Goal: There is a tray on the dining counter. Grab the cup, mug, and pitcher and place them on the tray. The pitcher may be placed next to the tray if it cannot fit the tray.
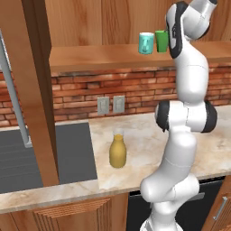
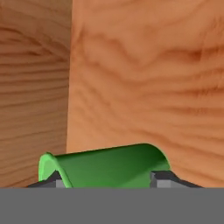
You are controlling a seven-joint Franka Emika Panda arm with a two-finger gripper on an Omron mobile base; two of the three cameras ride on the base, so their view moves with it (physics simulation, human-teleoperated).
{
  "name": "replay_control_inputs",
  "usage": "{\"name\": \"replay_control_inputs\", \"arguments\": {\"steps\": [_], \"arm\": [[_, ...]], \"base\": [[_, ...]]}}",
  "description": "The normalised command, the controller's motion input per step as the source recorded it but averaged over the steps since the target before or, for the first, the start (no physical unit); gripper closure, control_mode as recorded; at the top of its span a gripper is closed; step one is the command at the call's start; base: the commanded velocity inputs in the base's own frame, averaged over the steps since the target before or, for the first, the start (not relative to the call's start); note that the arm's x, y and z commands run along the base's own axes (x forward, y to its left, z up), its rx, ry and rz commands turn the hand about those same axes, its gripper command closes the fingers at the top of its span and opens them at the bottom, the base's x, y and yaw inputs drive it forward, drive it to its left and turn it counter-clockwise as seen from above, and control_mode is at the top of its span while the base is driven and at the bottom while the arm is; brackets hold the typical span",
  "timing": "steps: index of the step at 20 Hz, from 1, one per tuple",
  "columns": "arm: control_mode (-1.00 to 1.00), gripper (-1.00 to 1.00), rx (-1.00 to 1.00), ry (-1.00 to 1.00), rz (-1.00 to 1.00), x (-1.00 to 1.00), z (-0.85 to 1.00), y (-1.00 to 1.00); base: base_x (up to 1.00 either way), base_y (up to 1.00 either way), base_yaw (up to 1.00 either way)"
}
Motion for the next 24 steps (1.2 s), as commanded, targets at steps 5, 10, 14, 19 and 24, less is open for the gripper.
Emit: {"name": "replay_control_inputs", "arguments": {"steps": [5, 10, 14, 19, 24], "arm": [[-1.00, 1.00, 0.00, 0.16, 0.02, 0.00, -0.14, 0.02], [-1.00, 1.00, 0.00, 0.07, 0.01, -0.01, -0.15, 0.00], [-1.00, 1.00, 0.02, 0.00, 0.00, -0.13, -0.08, 0.00], [-1.00, 1.00, 0.05, 0.00, 0.00, -0.16, -0.02, -0.01], [-1.00, 1.00, 0.08, 0.00, 0.00, -0.23, -0.05, -0.06]], "base": [[0.00, 0.00, 0.00], [0.00, 0.00, 0.00], [0.00, 0.00, 0.00], [0.00, 0.00, 0.00], [0.00, 0.00, 0.00]]}}
